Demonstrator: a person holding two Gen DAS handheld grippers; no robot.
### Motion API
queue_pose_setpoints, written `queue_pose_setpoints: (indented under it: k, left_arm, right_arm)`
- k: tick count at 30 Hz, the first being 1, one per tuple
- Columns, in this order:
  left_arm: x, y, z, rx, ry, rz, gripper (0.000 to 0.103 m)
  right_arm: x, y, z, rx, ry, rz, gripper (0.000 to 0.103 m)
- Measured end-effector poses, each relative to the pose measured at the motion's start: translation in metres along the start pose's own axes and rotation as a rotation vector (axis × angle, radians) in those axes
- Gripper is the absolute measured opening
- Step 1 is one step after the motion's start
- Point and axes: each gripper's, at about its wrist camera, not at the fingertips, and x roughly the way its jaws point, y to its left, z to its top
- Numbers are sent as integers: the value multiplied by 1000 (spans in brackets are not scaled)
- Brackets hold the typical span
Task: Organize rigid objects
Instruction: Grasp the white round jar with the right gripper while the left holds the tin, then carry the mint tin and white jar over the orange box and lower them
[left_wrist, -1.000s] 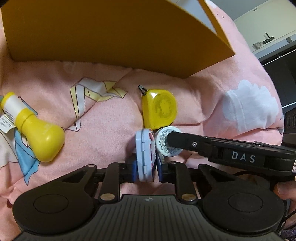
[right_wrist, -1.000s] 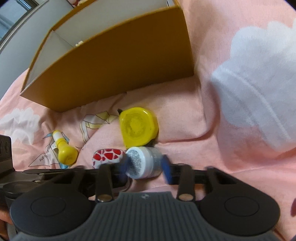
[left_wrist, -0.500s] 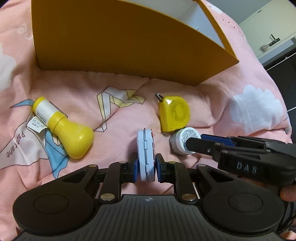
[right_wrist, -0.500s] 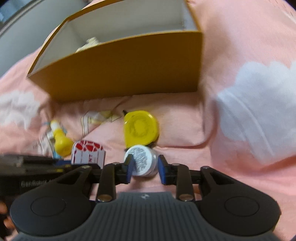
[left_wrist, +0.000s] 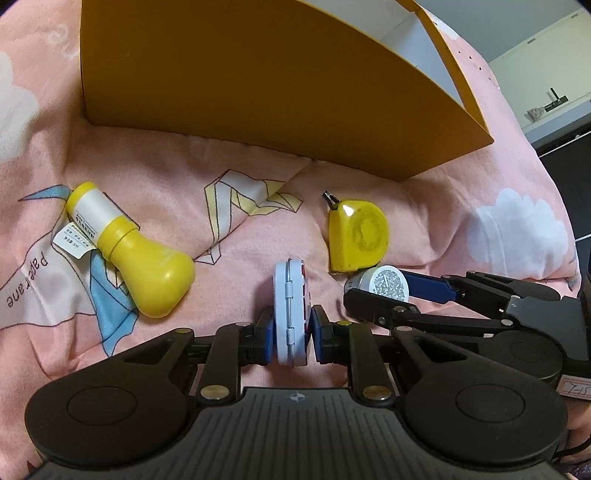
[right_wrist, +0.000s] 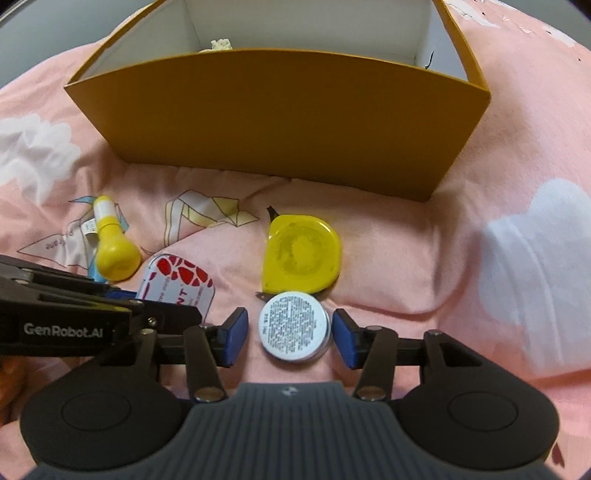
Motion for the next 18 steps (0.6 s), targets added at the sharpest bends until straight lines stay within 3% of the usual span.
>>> queue_pose_setpoints:
  k: [2,10,18]
  left_arm:
    - [0,-1,1,2,-4,2,21]
    - [-14,-7,-1,45,-58,-20,20]
    - [-47,-18,7,84,-151,-45,20]
  right_arm:
    - [2,-1,1,-1,5,-16,42]
    - [-8,0,0,15,-24,-11,42]
    - [-40,2,4,-8,-114,-17,42]
